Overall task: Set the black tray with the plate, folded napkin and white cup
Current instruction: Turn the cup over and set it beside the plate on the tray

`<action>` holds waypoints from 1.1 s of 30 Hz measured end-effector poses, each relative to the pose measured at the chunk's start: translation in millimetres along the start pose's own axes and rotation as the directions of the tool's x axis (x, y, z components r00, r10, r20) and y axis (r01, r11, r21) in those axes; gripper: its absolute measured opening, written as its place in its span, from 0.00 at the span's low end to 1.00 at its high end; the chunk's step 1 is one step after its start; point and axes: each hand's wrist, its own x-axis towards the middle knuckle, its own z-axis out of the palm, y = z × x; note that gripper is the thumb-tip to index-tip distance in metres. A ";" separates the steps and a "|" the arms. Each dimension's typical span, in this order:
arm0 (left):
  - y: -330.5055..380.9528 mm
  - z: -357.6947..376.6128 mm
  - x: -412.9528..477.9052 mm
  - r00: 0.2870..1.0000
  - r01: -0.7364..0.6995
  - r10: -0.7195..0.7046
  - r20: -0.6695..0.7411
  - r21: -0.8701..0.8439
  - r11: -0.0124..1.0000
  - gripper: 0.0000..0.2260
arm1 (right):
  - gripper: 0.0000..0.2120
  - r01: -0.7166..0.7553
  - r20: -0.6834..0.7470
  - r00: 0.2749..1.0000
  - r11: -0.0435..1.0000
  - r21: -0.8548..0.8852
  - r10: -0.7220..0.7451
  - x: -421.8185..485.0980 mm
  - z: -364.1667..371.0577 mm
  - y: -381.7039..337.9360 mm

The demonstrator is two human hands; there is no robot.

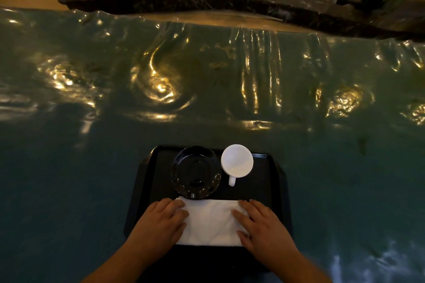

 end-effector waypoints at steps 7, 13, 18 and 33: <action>-4.3 0.3 4.7 1.000 0.018 -0.018 -0.013 0.013 1.000 0.14 | 0.25 -0.028 0.012 1.000 0.999 -0.020 0.029 9.0 -2.7 1.0; -8.7 5.1 7.4 0.999 0.028 -0.028 -0.044 0.010 1.000 0.13 | 0.27 -0.036 0.006 0.999 0.999 -0.013 0.036 16.7 -2.6 2.9; -6.1 5.1 5.0 0.995 0.088 -0.088 -0.049 0.012 0.996 0.14 | 0.27 -0.041 0.009 0.999 0.999 0.007 0.041 19.8 -3.9 2.5; -8.2 -32.1 16.8 0.965 0.256 -0.252 0.069 -0.066 0.964 0.17 | 0.27 -0.102 0.001 0.995 0.994 -0.046 0.102 17.7 -14.3 -3.2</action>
